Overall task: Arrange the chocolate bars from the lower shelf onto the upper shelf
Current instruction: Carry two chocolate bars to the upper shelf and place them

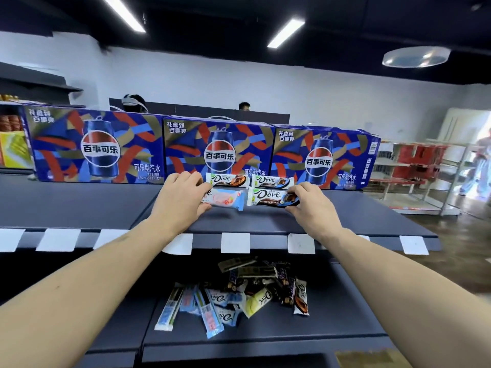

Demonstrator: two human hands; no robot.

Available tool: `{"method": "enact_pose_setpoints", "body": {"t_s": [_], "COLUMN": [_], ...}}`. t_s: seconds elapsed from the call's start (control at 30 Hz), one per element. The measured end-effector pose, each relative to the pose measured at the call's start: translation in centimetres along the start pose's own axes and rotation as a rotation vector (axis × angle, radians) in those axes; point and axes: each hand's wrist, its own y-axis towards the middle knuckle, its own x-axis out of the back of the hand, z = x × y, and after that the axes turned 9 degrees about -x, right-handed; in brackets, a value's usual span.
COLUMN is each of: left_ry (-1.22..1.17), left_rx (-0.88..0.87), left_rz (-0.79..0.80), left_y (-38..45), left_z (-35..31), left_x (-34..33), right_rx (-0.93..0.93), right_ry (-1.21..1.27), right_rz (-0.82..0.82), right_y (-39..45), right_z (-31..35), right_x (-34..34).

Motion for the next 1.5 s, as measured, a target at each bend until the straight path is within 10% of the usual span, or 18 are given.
{"method": "enact_pose_setpoints", "body": {"t_s": [1.5], "left_ry": [0.003], "left_rx": [0.074], "left_rz": [0.171], "left_y": [10.9], "left_z": [2.7], "left_x": [-12.0], "right_rx": [-0.082], "right_ry": [-0.082], "right_rz": [0.024], "right_y": [14.7], "right_z": [-4.0], "right_x": [-10.5]}}
